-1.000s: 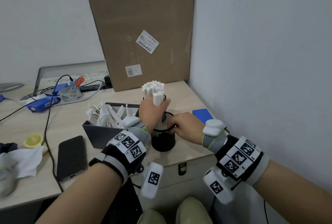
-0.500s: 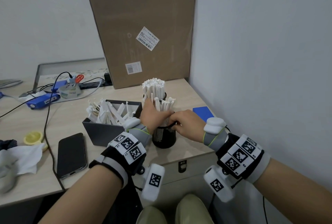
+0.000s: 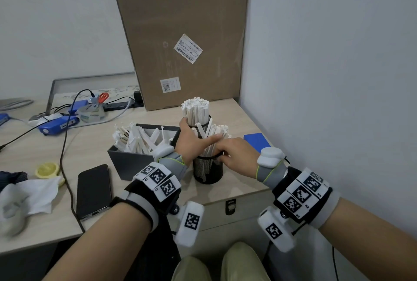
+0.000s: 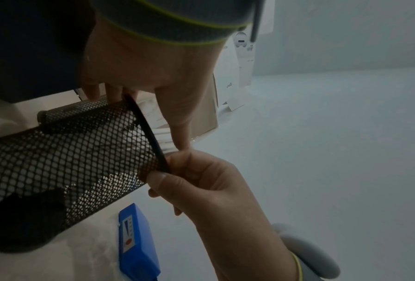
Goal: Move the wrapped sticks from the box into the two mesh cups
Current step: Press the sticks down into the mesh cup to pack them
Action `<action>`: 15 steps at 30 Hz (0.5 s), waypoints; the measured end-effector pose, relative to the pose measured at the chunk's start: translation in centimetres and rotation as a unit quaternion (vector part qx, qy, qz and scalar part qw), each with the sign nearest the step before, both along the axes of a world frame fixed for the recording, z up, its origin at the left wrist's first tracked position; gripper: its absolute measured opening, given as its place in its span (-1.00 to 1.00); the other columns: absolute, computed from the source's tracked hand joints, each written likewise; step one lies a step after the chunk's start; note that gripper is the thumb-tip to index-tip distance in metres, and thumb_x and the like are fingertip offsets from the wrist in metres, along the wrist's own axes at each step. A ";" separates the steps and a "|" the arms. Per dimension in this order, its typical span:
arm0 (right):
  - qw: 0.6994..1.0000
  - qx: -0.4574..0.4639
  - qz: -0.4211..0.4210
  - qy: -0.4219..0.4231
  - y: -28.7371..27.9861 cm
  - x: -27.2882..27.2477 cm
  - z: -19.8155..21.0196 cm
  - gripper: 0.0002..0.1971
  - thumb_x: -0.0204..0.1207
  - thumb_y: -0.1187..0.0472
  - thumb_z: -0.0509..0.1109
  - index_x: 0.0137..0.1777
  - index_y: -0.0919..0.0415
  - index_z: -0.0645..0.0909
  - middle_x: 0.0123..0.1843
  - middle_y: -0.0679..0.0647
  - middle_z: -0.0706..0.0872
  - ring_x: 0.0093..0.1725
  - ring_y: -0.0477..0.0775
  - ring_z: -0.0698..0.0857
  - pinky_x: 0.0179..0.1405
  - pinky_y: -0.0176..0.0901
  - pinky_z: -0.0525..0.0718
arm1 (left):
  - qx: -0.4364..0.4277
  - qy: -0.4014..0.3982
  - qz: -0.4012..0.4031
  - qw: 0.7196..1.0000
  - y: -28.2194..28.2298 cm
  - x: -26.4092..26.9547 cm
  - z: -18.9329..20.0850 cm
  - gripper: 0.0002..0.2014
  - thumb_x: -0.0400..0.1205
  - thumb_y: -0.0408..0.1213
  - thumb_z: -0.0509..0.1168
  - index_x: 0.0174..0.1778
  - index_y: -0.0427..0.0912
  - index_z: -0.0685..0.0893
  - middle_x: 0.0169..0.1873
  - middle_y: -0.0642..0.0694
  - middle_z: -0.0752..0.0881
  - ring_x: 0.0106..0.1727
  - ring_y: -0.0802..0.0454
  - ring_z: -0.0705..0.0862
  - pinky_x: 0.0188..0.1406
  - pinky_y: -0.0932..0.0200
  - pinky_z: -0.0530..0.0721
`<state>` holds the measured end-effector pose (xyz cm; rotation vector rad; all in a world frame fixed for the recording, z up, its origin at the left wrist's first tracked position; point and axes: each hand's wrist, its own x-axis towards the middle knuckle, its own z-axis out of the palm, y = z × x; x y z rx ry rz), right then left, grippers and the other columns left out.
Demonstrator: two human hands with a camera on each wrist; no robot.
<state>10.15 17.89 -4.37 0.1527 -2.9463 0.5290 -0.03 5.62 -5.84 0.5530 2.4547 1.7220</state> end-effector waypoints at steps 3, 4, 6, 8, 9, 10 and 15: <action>1.000 0.000 -0.002 -0.004 0.0 -0.1 -0.1 -0.82 0.54 0.29 0.32 0.06 0.24 0.73 0.06 0.12 0.78 0.07 0.18 0.68 0.05 0.06 0.60 | -0.001 0.019 -0.008 1.000 0.2 0.3 0.8 0.07 0.33 0.17 0.51 0.62 -0.11 0.06 0.37 -0.06 0.55 0.35 -0.01 0.59 0.41 -0.01 0.54; 1.000 0.000 -0.004 -0.004 0.1 -0.1 -0.2 -0.82 0.54 0.28 0.33 0.05 0.24 0.73 0.05 0.12 0.79 0.07 0.18 0.68 0.04 0.07 0.60 | -0.021 0.034 -0.014 0.999 0.3 0.3 1.0 0.00 0.40 0.16 0.46 0.63 -0.09 0.07 0.39 -0.07 0.55 0.36 -0.04 0.59 0.39 0.00 0.55; 1.000 0.001 -0.008 -0.005 0.1 -0.2 -0.3 -0.83 0.54 0.29 0.33 0.04 0.24 0.72 0.03 0.12 0.78 0.04 0.17 0.68 0.01 0.05 0.60 | -0.082 0.067 -0.029 0.994 0.5 0.5 1.4 -0.23 0.53 0.07 0.39 0.58 -0.15 0.26 0.35 -0.11 0.59 0.36 -0.09 0.59 0.30 0.10 0.55; 1.000 -0.003 -0.006 -0.003 0.1 -0.2 -0.4 -0.83 0.53 0.30 0.33 0.03 0.25 0.72 0.02 0.12 0.78 0.03 0.17 0.68 -0.01 0.05 0.60 | -0.127 0.073 -0.028 0.989 0.7 0.6 1.7 -0.37 0.61 -0.01 0.32 0.56 -0.17 0.35 0.40 -0.14 0.57 0.41 -0.09 0.55 0.37 0.11 0.49; 1.000 -0.005 -0.004 -0.002 0.1 -0.2 -0.4 -0.83 0.53 0.31 0.33 0.02 0.25 0.72 0.01 0.13 0.78 0.02 0.18 0.68 -0.01 0.06 0.60 | -0.126 0.070 -0.033 0.989 0.7 0.7 1.9 -0.38 0.63 -0.01 0.29 0.58 -0.16 0.35 0.44 -0.15 0.55 0.44 -0.07 0.52 0.42 0.11 0.46; 1.000 -0.006 -0.002 -0.001 0.1 -0.2 -0.4 -0.83 0.52 0.32 0.32 0.01 0.26 0.73 0.00 0.13 0.78 0.02 0.18 0.68 0.00 0.08 0.61 | -0.119 0.063 -0.045 0.990 0.8 0.7 1.9 -0.39 0.65 0.00 0.26 0.60 -0.14 0.32 0.47 -0.13 0.52 0.47 -0.05 0.49 0.45 0.15 0.41; 0.999 -0.020 -0.019 0.024 0.9 -0.5 -0.9 -0.77 0.47 0.39 0.27 0.00 0.25 0.73 0.02 0.12 0.80 0.05 0.20 0.70 0.02 0.09 0.64 | -0.068 0.012 -0.119 0.990 0.9 0.2 2.3 -0.29 0.69 0.13 0.09 0.69 0.01 -0.05 0.63 0.00 0.24 0.65 0.07 0.19 0.60 0.15 0.12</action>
